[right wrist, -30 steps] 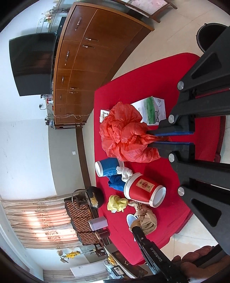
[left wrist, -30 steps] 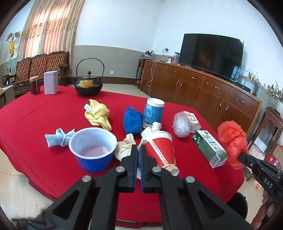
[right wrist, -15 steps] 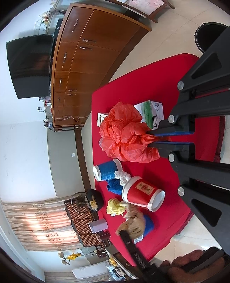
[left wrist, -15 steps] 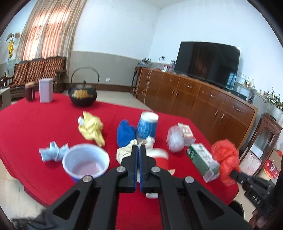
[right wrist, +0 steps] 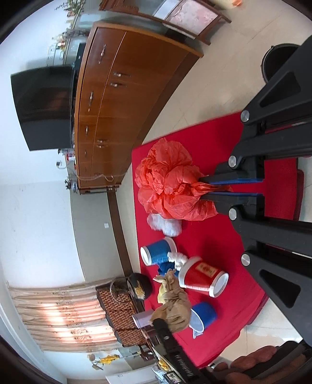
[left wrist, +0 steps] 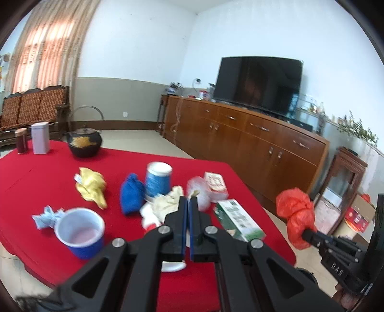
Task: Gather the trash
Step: 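Carry the red bag and tan paper over the black bin with both grippers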
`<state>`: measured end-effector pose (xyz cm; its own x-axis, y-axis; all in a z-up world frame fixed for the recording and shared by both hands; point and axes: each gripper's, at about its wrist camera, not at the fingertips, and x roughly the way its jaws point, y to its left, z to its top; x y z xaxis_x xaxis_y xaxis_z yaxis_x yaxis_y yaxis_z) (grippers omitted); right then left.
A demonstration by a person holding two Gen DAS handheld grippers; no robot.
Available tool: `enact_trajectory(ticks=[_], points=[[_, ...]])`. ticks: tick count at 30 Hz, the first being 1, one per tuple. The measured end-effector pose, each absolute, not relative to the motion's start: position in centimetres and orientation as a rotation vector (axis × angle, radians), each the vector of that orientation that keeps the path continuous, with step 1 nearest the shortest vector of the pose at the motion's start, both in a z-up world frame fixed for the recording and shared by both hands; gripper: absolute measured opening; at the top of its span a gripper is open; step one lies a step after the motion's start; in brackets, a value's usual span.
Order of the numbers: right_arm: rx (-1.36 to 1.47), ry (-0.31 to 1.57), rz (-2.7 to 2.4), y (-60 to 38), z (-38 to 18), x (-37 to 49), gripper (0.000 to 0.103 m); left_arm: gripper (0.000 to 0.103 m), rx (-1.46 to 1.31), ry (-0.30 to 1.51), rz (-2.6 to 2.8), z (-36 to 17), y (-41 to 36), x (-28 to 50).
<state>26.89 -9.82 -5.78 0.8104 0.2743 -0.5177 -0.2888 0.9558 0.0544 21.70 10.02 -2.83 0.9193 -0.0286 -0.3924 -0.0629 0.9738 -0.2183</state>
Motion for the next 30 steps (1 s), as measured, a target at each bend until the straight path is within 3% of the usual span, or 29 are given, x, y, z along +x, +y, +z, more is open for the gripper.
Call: enact_trajectory(ticks=[19, 30], points=[[0.009, 0.551, 0.115, -20.9, -5.0, 21.0, 0.005, 0.001, -0.152, 0.464, -0.191, -2.8, -0.7, 20.7], [0.065, 0.612, 0.002, -28.6, -7.7, 18.9, 0.005, 0.001, -0.093, 0.528, -0.327, -4.5, -8.1, 20.7]])
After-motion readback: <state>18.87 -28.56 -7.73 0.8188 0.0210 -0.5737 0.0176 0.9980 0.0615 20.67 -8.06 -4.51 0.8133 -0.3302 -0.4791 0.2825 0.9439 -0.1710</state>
